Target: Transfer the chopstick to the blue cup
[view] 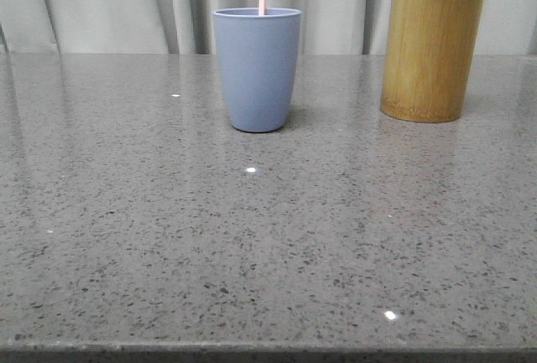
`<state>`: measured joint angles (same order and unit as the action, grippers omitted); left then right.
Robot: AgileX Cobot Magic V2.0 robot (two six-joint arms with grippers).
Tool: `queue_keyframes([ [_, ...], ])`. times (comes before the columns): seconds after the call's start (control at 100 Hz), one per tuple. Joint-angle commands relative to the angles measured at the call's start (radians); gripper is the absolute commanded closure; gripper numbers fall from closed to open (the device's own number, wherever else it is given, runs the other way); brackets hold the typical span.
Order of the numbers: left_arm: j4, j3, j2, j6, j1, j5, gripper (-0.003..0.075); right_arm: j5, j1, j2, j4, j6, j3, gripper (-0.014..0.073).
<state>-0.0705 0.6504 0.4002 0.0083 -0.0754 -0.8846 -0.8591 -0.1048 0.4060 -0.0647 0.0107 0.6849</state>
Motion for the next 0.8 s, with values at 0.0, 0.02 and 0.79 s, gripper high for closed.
queue_keyframes([
  [0.0, -0.009, 0.026, 0.007, -0.003, 0.003, 0.078, 0.0739, 0.064, 0.007, 0.005, 0.010, -0.011, 0.025, 0.0661],
  [0.02, -0.009, 0.026, 0.007, -0.003, 0.003, 0.078, 0.0739, 0.064, 0.007, 0.005, 0.010, -0.011, 0.025, 0.0661],
  [0.79, 0.092, -0.558, -0.444, -0.008, 0.003, 0.803, 0.0739, 0.064, 0.007, 0.005, 0.010, -0.011, 0.025, 0.0661],
])
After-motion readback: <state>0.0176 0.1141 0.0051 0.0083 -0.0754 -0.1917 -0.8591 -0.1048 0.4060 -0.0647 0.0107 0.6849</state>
